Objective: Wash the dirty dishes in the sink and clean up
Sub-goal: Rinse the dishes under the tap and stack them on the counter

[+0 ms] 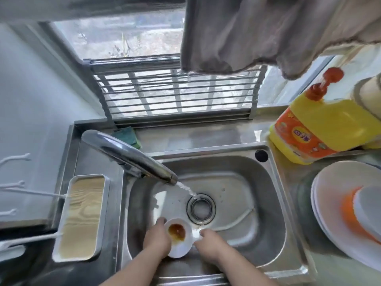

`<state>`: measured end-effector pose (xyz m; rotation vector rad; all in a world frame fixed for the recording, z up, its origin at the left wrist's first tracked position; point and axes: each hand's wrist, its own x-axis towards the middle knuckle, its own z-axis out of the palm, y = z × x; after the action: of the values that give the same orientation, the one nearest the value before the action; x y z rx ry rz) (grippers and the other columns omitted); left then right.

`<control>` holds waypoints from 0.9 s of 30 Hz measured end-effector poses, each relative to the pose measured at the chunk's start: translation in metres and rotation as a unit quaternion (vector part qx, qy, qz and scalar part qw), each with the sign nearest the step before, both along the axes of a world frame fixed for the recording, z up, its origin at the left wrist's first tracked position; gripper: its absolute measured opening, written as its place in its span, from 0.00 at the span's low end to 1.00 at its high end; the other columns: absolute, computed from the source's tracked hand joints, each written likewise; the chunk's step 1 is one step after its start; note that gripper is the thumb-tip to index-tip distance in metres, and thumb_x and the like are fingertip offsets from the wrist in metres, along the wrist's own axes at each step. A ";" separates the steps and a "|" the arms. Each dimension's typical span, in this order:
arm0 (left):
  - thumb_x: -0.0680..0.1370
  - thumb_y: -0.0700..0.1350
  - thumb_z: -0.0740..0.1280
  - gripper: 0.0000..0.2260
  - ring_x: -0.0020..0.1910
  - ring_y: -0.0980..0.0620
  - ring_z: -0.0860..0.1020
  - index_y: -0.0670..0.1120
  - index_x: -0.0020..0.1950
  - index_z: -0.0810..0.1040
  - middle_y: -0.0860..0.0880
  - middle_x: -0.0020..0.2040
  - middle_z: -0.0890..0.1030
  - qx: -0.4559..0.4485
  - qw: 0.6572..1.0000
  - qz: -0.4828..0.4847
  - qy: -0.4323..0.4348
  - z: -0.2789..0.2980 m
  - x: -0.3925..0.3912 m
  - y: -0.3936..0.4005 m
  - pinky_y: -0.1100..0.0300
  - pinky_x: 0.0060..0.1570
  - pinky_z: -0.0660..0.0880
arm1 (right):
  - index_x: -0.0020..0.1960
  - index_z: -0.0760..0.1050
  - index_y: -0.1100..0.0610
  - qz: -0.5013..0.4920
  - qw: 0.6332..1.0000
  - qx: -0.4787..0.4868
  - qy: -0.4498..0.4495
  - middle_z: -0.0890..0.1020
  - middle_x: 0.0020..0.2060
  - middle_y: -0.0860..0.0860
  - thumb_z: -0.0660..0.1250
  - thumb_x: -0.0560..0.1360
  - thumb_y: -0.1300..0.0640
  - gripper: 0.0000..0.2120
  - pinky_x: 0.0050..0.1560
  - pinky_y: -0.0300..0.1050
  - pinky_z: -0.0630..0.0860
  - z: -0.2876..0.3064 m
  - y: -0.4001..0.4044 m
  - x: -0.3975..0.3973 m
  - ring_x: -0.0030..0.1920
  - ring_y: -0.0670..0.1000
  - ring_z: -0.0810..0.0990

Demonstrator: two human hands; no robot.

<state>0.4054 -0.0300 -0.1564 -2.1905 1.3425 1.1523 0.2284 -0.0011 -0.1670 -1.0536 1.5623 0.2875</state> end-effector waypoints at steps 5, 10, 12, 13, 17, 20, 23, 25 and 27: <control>0.77 0.34 0.60 0.21 0.46 0.44 0.83 0.51 0.64 0.80 0.44 0.52 0.84 0.034 0.946 0.234 0.223 0.031 -0.009 -0.001 0.56 0.40 0.78 | 0.54 0.80 0.49 -0.159 0.984 -0.017 -0.080 0.86 0.46 0.49 0.63 0.74 0.49 0.12 0.54 0.51 0.82 0.021 -0.003 -0.008 0.46 0.52 0.83; 0.81 0.34 0.61 0.16 0.46 0.43 0.81 0.50 0.62 0.80 0.40 0.51 0.82 0.078 0.841 0.387 0.369 0.081 -0.017 -0.017 0.53 0.42 0.80 | 0.62 0.78 0.39 -0.358 0.909 0.024 -0.212 0.85 0.55 0.56 0.59 0.84 0.59 0.17 0.45 0.48 0.81 0.087 -0.014 -0.022 0.42 0.54 0.85; 0.81 0.36 0.63 0.13 0.46 0.44 0.81 0.48 0.61 0.81 0.41 0.49 0.84 0.074 0.806 0.428 0.402 0.093 -0.019 -0.022 0.52 0.46 0.79 | 0.62 0.78 0.37 -0.412 0.878 0.019 -0.244 0.86 0.56 0.54 0.60 0.85 0.58 0.17 0.53 0.53 0.81 0.104 -0.019 -0.025 0.46 0.55 0.86; 0.81 0.37 0.64 0.12 0.46 0.44 0.81 0.47 0.61 0.82 0.41 0.48 0.85 0.072 0.788 0.449 0.416 0.098 -0.020 -0.025 0.52 0.47 0.80 | 0.62 0.78 0.37 -0.431 0.865 0.011 -0.255 0.87 0.55 0.53 0.60 0.86 0.57 0.16 0.60 0.56 0.80 0.110 -0.022 -0.025 0.49 0.56 0.86; 0.80 0.41 0.66 0.15 0.47 0.43 0.80 0.42 0.66 0.80 0.41 0.47 0.85 0.059 0.727 0.513 0.453 0.112 -0.013 -0.031 0.51 0.50 0.78 | 0.66 0.77 0.41 -0.472 0.826 -0.013 -0.309 0.87 0.57 0.53 0.59 0.87 0.57 0.15 0.70 0.61 0.74 0.129 -0.037 -0.013 0.55 0.57 0.86; 0.79 0.43 0.67 0.18 0.51 0.40 0.81 0.37 0.67 0.79 0.38 0.48 0.84 0.050 0.689 0.555 0.464 0.117 -0.002 -0.025 0.49 0.54 0.79 | 0.66 0.77 0.39 -0.465 0.824 0.003 -0.323 0.86 0.59 0.53 0.59 0.87 0.55 0.15 0.59 0.53 0.76 0.135 -0.037 0.004 0.51 0.52 0.85; 0.79 0.43 0.65 0.18 0.51 0.36 0.81 0.35 0.66 0.78 0.36 0.48 0.84 0.063 0.672 0.570 0.468 0.116 -0.003 -0.009 0.45 0.55 0.79 | 0.67 0.77 0.38 -0.481 0.817 0.016 -0.318 0.86 0.59 0.53 0.60 0.86 0.54 0.15 0.53 0.51 0.76 0.133 -0.020 0.005 0.47 0.53 0.85; 0.77 0.43 0.66 0.18 0.49 0.35 0.82 0.35 0.65 0.78 0.35 0.50 0.84 0.080 0.669 0.565 0.477 0.114 -0.011 -0.003 0.44 0.56 0.79 | 0.66 0.78 0.39 -0.509 0.803 0.017 -0.309 0.86 0.57 0.53 0.62 0.86 0.56 0.15 0.52 0.52 0.75 0.132 -0.010 -0.006 0.45 0.55 0.84; 0.75 0.45 0.67 0.17 0.48 0.37 0.82 0.38 0.61 0.80 0.35 0.51 0.83 0.096 0.672 0.546 0.491 0.117 -0.022 -0.004 0.45 0.57 0.78 | 0.67 0.78 0.41 -0.537 0.784 0.013 -0.311 0.86 0.57 0.55 0.63 0.85 0.57 0.15 0.56 0.56 0.76 0.128 -0.006 -0.023 0.48 0.58 0.83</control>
<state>0.3833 -0.0339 -0.0393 -2.1388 -0.2383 2.9918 0.2057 -0.0075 -0.0385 -0.0554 1.2848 -0.7621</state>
